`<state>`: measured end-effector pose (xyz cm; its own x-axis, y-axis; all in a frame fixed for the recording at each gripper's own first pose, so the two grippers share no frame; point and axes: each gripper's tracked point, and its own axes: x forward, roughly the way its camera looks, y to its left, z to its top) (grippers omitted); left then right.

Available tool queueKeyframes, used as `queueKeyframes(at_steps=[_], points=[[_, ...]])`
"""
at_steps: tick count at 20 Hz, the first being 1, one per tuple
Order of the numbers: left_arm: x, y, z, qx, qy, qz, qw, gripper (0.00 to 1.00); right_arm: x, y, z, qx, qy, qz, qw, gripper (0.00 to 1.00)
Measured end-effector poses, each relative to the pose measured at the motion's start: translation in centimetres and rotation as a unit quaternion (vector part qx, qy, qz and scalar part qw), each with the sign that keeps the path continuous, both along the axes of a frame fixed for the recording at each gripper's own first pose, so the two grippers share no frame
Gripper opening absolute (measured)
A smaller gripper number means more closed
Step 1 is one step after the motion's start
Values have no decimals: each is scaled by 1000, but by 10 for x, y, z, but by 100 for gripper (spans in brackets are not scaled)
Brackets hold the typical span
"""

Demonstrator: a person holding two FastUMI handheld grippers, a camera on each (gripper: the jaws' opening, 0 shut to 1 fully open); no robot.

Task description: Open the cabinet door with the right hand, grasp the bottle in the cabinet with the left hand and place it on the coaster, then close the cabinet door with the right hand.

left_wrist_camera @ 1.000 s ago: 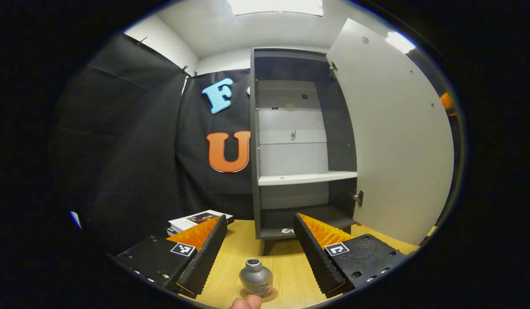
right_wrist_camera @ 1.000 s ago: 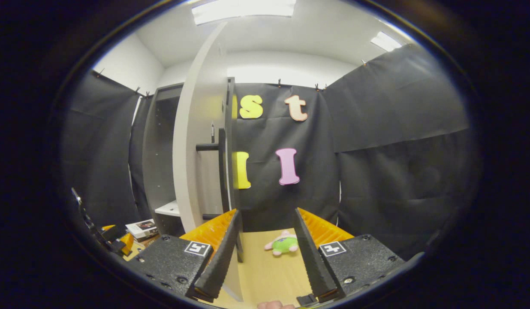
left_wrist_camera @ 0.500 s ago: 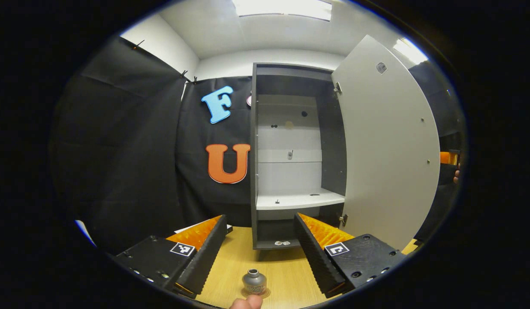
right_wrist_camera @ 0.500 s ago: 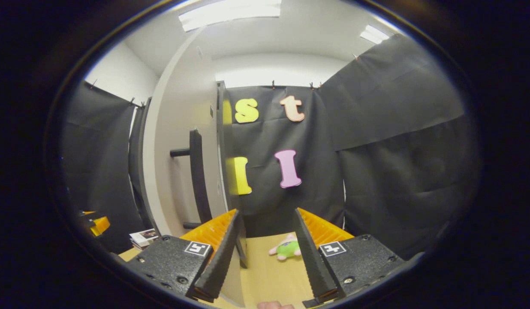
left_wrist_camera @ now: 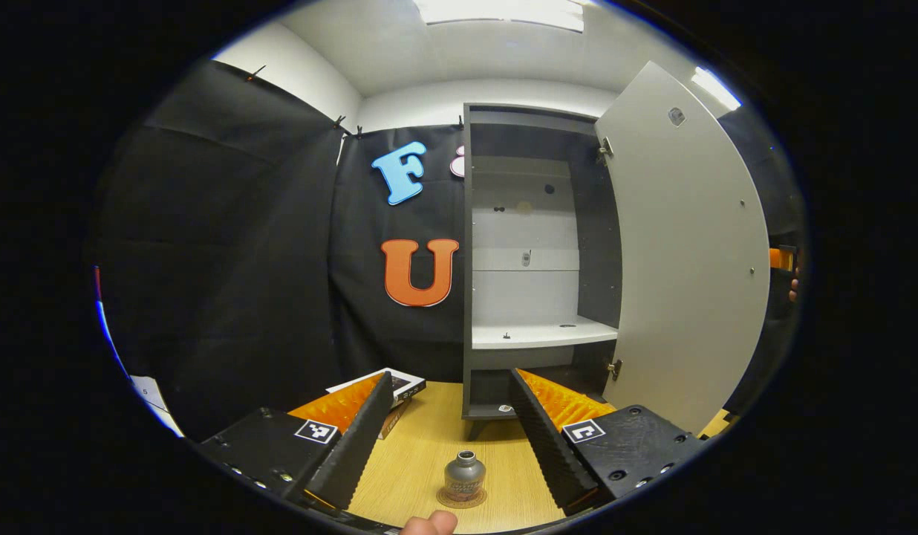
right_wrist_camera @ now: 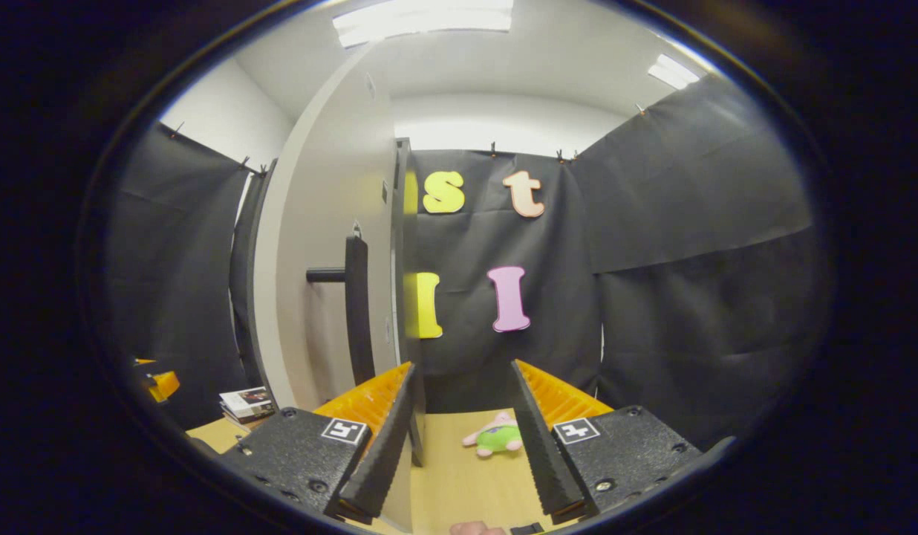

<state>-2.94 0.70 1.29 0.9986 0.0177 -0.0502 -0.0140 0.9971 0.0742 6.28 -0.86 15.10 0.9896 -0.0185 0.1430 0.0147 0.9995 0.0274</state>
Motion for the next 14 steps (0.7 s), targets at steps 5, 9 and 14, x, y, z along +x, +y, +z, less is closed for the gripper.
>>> queueKeyframes(at_steps=[5, 9, 14], points=[[2, 5, 3, -2, -3, -6, 1000, 94, -5, 9, 1, -8, -11, -6, 1000, 75], [5, 6, 10, 2, -15, -9, 1000, 94, 0, 44, -1, 8, -2, 41, 999, 72], [1, 4, 13, 12, -28, -16, 999, 94, 4, 108, -5, 1, -2, 110, 994, 75]])
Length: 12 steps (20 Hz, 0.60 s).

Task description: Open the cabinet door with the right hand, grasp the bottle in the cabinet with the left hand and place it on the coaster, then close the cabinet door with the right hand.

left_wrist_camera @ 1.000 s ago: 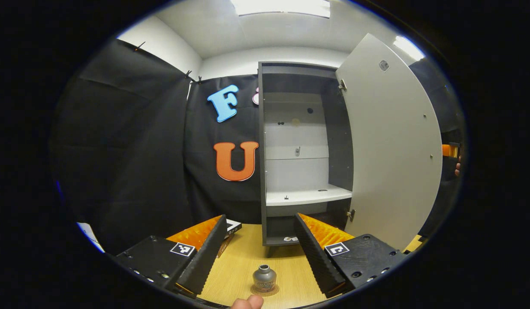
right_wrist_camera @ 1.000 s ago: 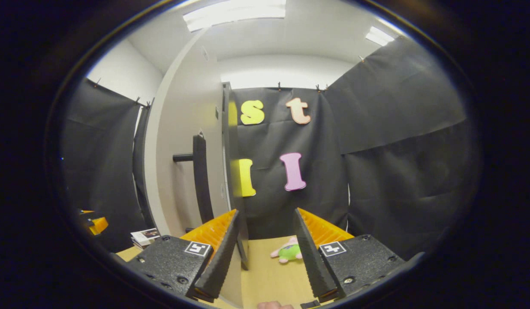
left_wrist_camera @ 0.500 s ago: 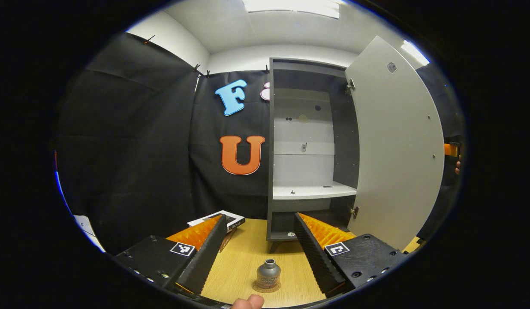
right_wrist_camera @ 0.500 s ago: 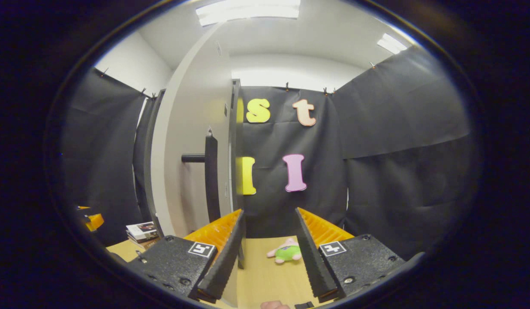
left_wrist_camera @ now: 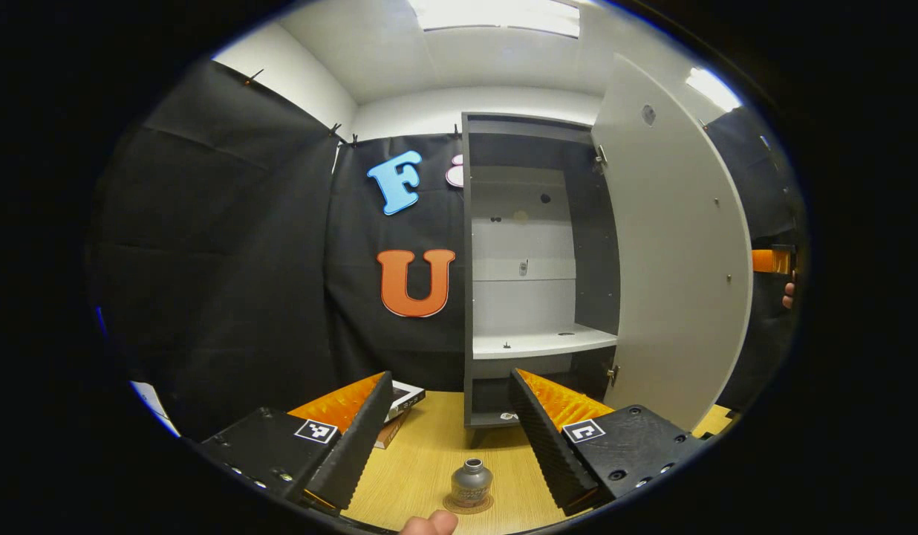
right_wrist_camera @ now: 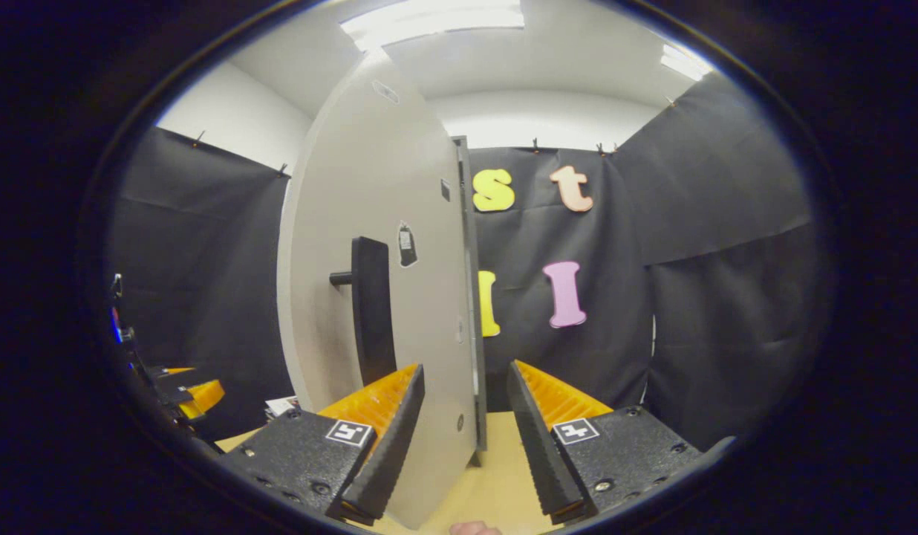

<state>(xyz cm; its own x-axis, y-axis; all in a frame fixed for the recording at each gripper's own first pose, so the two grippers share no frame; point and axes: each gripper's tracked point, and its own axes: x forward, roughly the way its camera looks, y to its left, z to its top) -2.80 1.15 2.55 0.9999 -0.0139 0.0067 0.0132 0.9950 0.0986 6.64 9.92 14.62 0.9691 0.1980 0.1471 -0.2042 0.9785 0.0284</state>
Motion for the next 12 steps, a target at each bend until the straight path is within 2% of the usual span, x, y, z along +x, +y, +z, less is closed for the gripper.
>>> queueKeyframes(at_steps=[4, 5, 9, 12], points=[[-4, -2, -8, 0, 6, -1, 1000, 94, 12, 46, -4, -18, -1, 48, 999, 75], [-5, -1, -10, -1, 7, -1, 1000, 94, 16, 56, -4, -22, 0, 58, 998, 72], [-7, 4, -10, 0, 6, 5, 1000, 94, 33, 102, -5, -34, 1, 99, 995, 75], [-7, 10, -13, 1, 9, 12, 1000, 94, 59, 133, -5, -31, 2, 122, 992, 75]])
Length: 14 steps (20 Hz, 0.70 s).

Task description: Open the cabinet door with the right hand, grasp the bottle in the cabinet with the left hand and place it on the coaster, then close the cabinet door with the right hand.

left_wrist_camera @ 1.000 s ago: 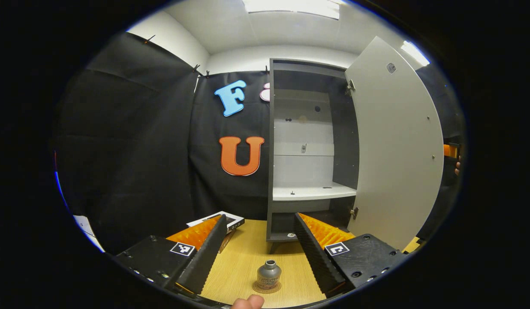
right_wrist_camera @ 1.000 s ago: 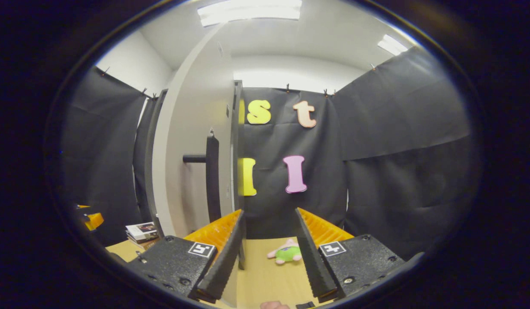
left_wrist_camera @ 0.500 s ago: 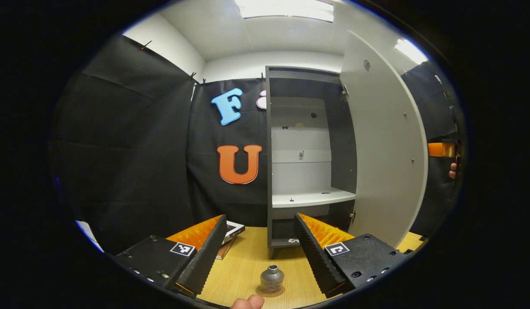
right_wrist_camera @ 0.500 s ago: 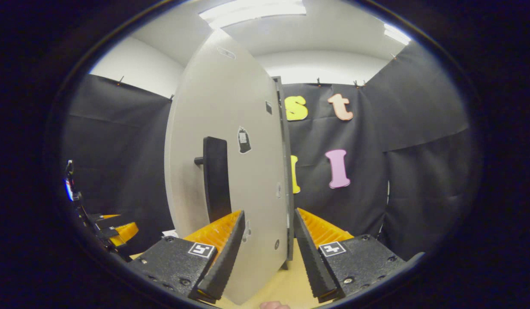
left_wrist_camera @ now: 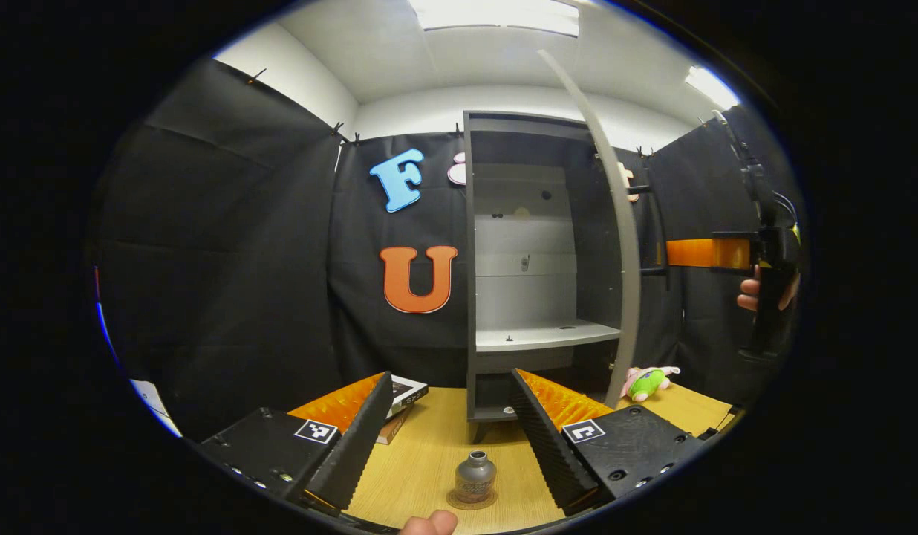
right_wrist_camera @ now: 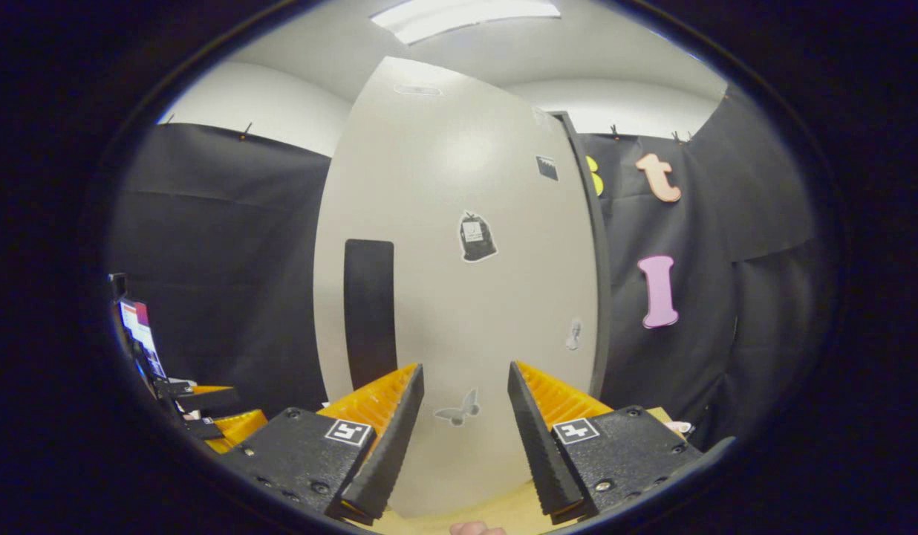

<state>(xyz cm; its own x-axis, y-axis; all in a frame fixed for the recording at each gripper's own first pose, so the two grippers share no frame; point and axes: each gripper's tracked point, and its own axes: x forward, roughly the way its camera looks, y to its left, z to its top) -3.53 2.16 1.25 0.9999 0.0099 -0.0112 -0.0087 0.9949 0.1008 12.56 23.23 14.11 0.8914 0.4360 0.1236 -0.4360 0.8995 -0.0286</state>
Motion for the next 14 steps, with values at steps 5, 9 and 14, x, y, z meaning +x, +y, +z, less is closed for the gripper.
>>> queueKeyframes(at_steps=[5, 9, 14], points=[[0, 15, 0, 3, 1, 16, 1000, 94, 40, 53, 2, -1, -6, 19, 1000, 76], [-1, 29, 0, 0, 0, 32, 999, 94, 71, 70, 9, 7, -6, 12, 1000, 76], [-5, 39, 0, 1, -3, 46, 999, 94, 67, 59, 6, 12, -5, 0, 1000, 76]])
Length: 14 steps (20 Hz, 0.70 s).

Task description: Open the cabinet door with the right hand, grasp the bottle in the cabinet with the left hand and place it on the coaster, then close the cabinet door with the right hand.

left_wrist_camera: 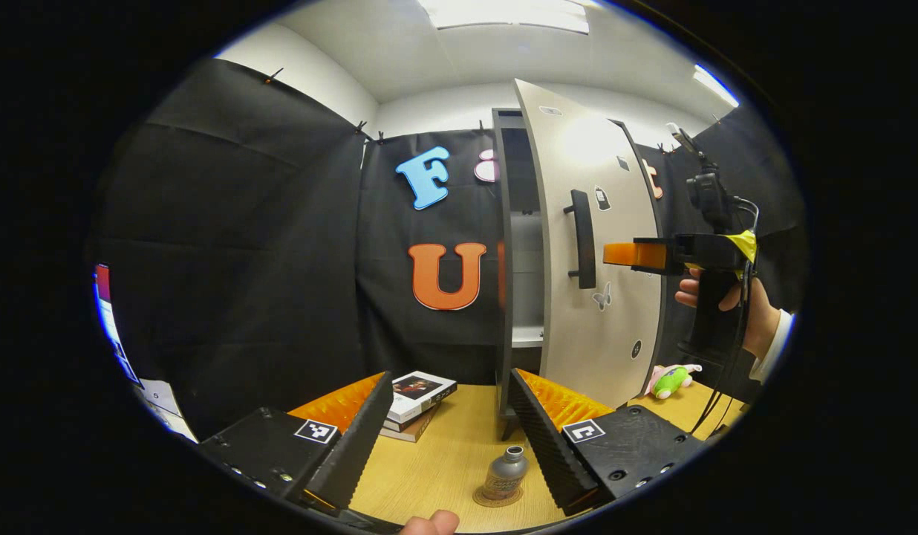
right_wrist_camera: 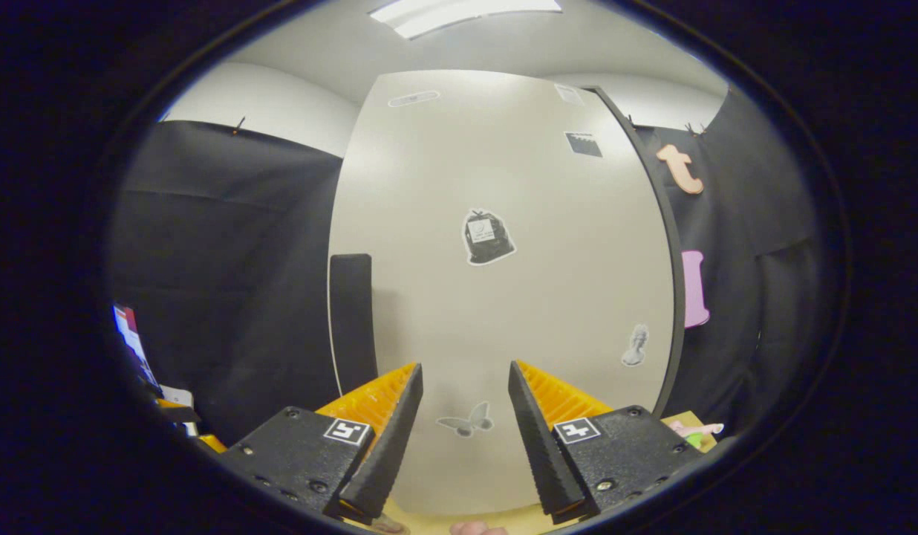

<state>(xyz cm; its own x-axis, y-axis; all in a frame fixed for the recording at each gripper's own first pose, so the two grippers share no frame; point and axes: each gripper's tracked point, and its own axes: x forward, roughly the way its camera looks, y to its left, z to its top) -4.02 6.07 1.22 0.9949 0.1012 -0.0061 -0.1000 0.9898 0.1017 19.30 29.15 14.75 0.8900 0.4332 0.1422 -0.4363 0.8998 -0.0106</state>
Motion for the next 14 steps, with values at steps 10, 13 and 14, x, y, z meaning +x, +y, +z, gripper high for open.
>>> queueKeyframes(at_steps=[10, 13, 14], points=[[-8, -37, 5, 0, -17, -36, 999, 94, -119, -131, -34, -17, -8, -111, 994, 76], [-12, -55, 11, 6, -29, -54, 998, 94, -164, -180, -56, -22, -10, -174, 985, 77], [-13, -63, 10, 7, -28, -62, 998, 94, -177, -193, -66, -21, -4, -188, 982, 77]])
